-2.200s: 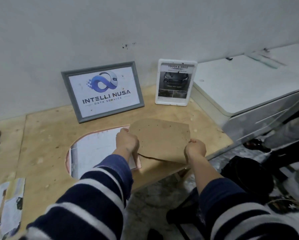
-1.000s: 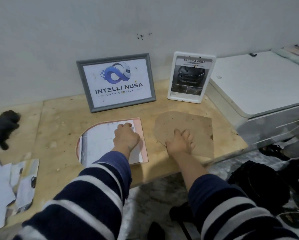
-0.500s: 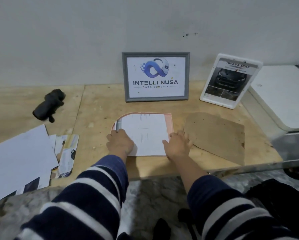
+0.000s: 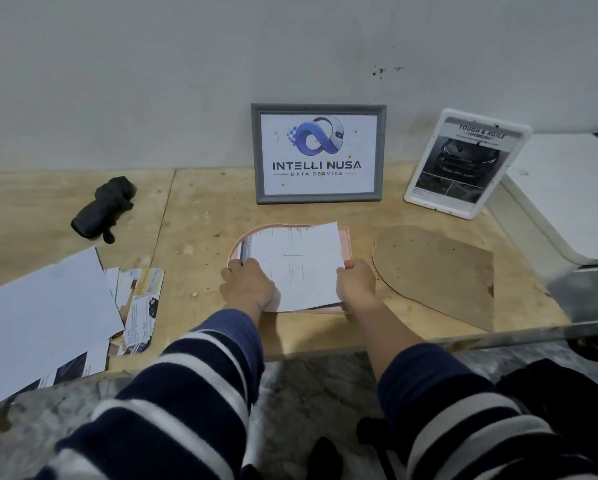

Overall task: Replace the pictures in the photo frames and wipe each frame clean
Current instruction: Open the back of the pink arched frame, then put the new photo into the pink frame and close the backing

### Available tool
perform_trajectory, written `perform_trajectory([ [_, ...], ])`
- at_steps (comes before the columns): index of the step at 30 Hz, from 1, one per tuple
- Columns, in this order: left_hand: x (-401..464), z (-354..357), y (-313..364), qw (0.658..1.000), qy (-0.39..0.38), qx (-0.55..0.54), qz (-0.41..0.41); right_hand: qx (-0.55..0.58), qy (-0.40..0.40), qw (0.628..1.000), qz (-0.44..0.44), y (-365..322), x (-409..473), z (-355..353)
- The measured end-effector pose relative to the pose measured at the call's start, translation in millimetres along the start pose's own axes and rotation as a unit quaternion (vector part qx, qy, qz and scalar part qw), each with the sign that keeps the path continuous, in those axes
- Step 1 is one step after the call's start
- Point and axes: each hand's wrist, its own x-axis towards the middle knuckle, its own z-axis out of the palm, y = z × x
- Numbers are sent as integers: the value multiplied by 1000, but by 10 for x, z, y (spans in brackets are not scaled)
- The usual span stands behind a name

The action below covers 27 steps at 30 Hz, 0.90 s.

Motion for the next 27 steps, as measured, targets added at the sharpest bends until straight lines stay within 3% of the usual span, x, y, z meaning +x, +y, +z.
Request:
perform_trajectory([
  [5,20,-7,72,998,18,-39,-38,111,4,992,54,-65,33,-85],
  [9,68,-73,136,969,34,-239,-51,141,8,988,59,-122,72,-217],
  [11,86,-141,149,954,45,-290,-65,146,4,988,49,-163,94,-242],
  [20,80,-452,-246,926,108,-348,-102,97,-51,993,-40,-563,30,61],
  [27,147,-934,-1151,894,174,-382,-154,30,-121,988,-94,-1129,-302,964],
])
